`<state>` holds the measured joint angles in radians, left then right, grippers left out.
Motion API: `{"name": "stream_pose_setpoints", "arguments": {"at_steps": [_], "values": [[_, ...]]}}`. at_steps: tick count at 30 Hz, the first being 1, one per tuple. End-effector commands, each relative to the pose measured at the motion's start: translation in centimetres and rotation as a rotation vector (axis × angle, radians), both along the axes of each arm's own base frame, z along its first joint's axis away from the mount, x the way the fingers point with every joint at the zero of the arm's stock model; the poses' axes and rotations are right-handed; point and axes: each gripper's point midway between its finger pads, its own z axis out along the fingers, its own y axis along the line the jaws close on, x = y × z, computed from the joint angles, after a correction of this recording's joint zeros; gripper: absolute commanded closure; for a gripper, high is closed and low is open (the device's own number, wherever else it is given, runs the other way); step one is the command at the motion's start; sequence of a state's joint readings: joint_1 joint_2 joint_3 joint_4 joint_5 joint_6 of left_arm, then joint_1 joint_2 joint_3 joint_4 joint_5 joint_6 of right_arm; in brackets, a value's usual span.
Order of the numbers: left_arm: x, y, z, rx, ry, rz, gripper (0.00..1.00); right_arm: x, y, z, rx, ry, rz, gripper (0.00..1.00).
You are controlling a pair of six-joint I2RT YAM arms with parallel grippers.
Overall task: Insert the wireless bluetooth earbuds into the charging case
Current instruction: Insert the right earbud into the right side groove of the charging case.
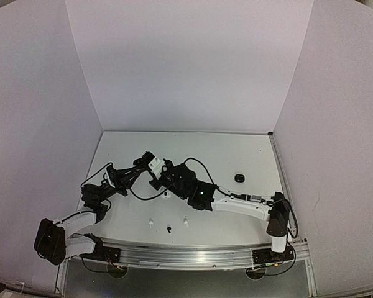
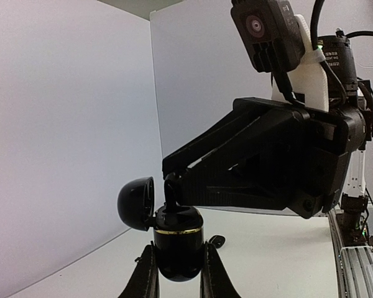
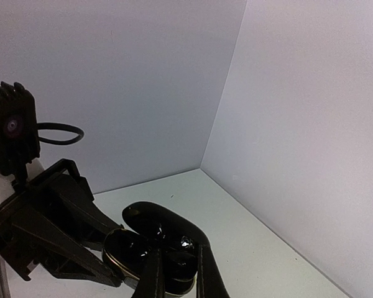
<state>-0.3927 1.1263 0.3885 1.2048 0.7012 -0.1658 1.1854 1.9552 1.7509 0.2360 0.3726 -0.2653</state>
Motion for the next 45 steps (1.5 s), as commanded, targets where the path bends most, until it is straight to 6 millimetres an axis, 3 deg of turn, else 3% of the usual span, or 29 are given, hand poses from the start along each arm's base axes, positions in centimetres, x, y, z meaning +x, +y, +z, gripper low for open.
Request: {"name": "stream_pose_setpoints", "arguments": {"at_steps": [1,6,18,24,31,45], "values": [[-1.2,0.4,2.7,-0.047,-0.093,-0.006,1.00,0.0,1.4,-1.6,-0.046,-0.014,0.026,0.96],[-1.2,0.5,2.8,-0.048,-0.099,0.002,1.00,-0.2,1.7,-2.3,-0.069,-0.012,0.031,0.89],[-1.2,0.4,2.6,-0.041,-0.088,-0.007,1.00,0.3,1.7,-1.6,-0.037,0.019,0.004,0.80],[-1.2,0.3,2.4,-0.038,-0.084,-0.008,1.00,0.2,1.7,-1.4,-0.030,0.033,0.008,0.80],[-1.0,0.3,2.3,-0.035,-0.079,-0.005,1.00,0.1,1.5,-1.0,-0.024,0.044,0.009,0.72],[0.1,0.5,2.0,-0.042,-0.014,0.031,1.00,-1.7,1.1,4.7,0.132,0.093,0.102,0.53]]}}
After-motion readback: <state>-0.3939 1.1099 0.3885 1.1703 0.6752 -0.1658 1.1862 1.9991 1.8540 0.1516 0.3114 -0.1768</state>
